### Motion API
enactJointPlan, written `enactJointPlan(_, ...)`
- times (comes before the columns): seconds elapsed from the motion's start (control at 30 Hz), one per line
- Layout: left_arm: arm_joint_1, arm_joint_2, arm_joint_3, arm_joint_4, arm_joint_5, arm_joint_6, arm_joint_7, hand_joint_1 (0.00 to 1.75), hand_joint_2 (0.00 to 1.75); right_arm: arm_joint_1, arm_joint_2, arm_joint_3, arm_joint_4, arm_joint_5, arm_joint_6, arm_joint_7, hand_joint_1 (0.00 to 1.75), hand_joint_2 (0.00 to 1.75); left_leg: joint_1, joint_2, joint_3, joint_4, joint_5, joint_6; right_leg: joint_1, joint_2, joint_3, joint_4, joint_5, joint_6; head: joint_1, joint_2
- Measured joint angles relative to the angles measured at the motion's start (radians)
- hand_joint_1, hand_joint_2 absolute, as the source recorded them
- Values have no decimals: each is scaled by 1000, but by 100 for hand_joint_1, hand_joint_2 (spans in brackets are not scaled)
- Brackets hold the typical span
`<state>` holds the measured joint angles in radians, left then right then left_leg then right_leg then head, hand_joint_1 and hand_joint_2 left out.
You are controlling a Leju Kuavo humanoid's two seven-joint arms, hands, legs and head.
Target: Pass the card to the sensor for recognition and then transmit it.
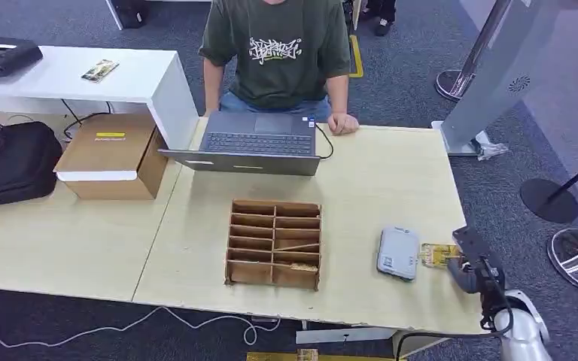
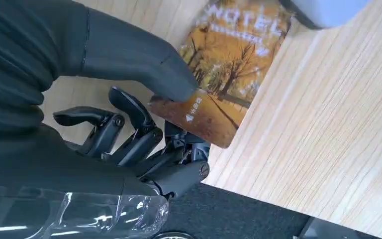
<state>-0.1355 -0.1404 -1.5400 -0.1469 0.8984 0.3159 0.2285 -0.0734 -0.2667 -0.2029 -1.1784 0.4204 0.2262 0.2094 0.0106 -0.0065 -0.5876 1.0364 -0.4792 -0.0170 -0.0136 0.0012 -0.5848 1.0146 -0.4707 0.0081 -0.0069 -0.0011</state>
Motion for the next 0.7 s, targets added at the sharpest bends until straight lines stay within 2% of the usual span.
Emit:
enactJointPlan(0.53,1,2,0,0,2,-14,-1,0,0,-39,-26,15,63,-1,-3,-14,175,175,0,0,1,0,-1,1,0,1,2,-2,2,2,0,0)
enactJointPlan(0.63,1,2,0,0,-5,-6,-1,0,0,-38,-26,20,69,11,-67,-47,175,175,0,0,1,0,0,2,0,1,3,-2,2,3,0,0)
enactJointPlan(0.7,1,0,0,0,-5,4,-3,0,0,-35,-14,24,63,51,-184,-83,175,175,-1,0,-1,0,0,2,-1,0,2,-2,2,3,0,0)
